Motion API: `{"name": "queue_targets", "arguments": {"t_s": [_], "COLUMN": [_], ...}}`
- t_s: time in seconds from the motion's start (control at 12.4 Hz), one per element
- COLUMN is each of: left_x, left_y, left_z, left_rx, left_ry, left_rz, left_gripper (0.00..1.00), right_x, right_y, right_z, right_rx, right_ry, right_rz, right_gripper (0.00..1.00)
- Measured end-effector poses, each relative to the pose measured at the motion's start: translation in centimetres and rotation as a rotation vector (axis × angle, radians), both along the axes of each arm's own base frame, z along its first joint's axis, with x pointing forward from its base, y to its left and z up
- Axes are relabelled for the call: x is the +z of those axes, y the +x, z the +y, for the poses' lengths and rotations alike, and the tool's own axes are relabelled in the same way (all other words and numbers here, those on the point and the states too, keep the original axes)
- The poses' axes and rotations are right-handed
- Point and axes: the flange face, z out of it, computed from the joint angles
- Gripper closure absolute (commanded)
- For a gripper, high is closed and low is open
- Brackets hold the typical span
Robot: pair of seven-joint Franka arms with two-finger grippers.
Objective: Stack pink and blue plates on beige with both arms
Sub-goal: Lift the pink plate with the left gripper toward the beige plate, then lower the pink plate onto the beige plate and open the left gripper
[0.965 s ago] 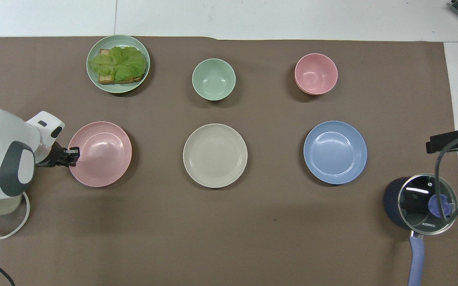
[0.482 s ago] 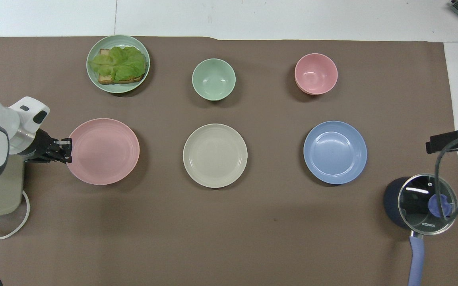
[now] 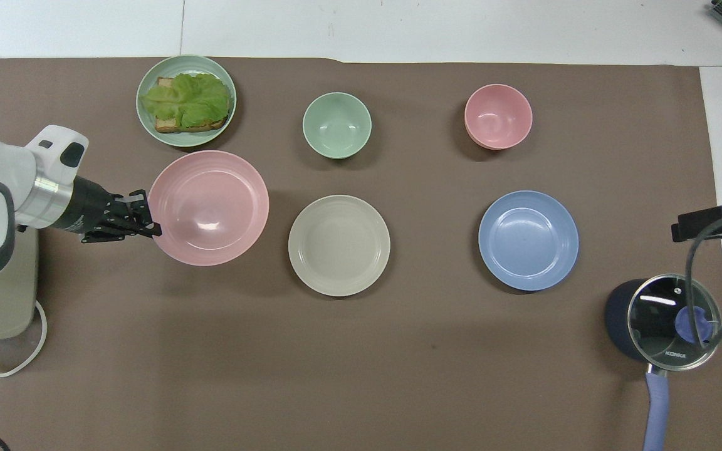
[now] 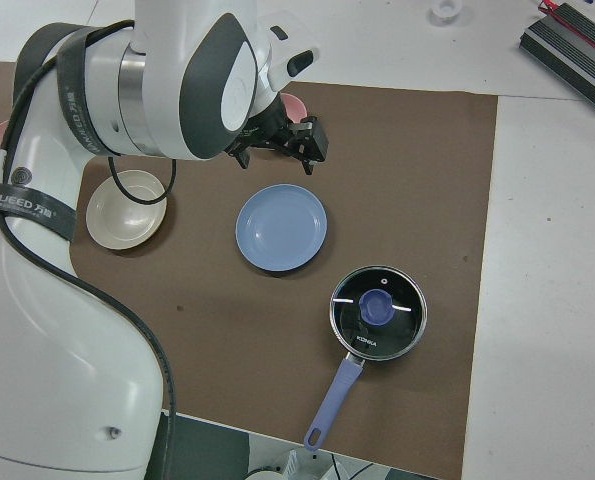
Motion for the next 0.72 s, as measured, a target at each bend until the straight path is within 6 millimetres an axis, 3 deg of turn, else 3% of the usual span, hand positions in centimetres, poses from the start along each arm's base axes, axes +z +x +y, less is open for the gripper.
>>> {"name": "queue_targets", "arguments": {"t_s": [0.24, 0.48, 0.56, 0.72], "left_x": [0.0, -0.6, -1.6, -4.5], "left_y": [-1.1, -3.1, -4.0, -5.1], "left_z": [-8.8, -15.6, -17.1, -17.8], "left_rx": [0.062, 0.107, 0.120, 0.138], "left_ry": [0.005, 0.010, 0.015, 0.033], "left_rz": [-0.018, -0.047, -0.051, -0.050], "left_gripper": [1.00, 1.00, 1.00, 1.00], "right_x": [0.0, 0.0, 0.0, 0.0], "right_y": [0.0, 0.0, 0.0, 0.0], "right_z": [0.0, 0.0, 0.0, 0.0], "right_rx": [0.000, -0.001, -0.001, -0.001], "right_ry": [0.000, 0.000, 0.000, 0.000], "right_rz": [0.000, 0.000, 0.000, 0.000], "right_gripper": [0.00, 0.00, 0.00, 0.00]}}
